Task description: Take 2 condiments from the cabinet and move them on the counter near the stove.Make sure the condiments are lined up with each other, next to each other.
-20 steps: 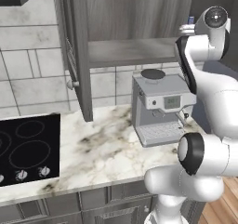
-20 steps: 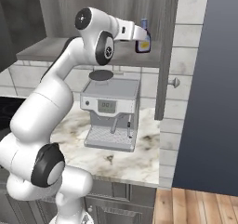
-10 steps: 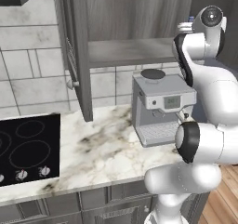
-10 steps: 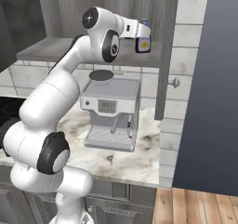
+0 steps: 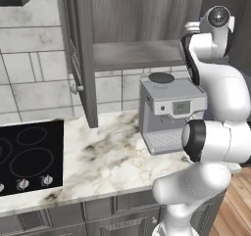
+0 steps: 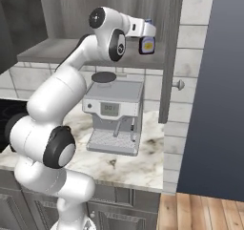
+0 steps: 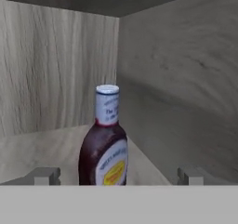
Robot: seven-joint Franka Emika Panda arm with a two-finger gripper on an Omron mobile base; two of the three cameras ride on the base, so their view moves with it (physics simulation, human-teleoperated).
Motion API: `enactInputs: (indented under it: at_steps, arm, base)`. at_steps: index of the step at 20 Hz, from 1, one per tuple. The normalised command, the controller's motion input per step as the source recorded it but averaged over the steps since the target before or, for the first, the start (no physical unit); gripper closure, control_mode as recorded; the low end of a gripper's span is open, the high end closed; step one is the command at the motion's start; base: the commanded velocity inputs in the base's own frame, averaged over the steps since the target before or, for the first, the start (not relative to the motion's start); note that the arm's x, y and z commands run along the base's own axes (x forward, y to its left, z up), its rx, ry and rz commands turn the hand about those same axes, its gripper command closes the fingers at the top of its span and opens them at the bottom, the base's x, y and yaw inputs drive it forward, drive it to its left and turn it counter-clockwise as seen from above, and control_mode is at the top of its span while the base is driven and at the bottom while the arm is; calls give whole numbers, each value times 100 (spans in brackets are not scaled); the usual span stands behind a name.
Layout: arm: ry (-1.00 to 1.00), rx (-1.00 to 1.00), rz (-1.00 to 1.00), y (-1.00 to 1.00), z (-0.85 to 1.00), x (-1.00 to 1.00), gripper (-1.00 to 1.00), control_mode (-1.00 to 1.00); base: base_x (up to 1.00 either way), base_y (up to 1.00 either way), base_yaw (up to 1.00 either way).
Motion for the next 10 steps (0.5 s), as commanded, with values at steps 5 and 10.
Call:
enactInputs:
  at_steps: [5, 10]
  arm:
    - [0, 0, 0, -2, 0, 25, -100, -100]
    - [0, 0, 0, -2, 0, 22, -100, -100]
  base:
    - [0, 0, 0]
    - [0, 0, 0]
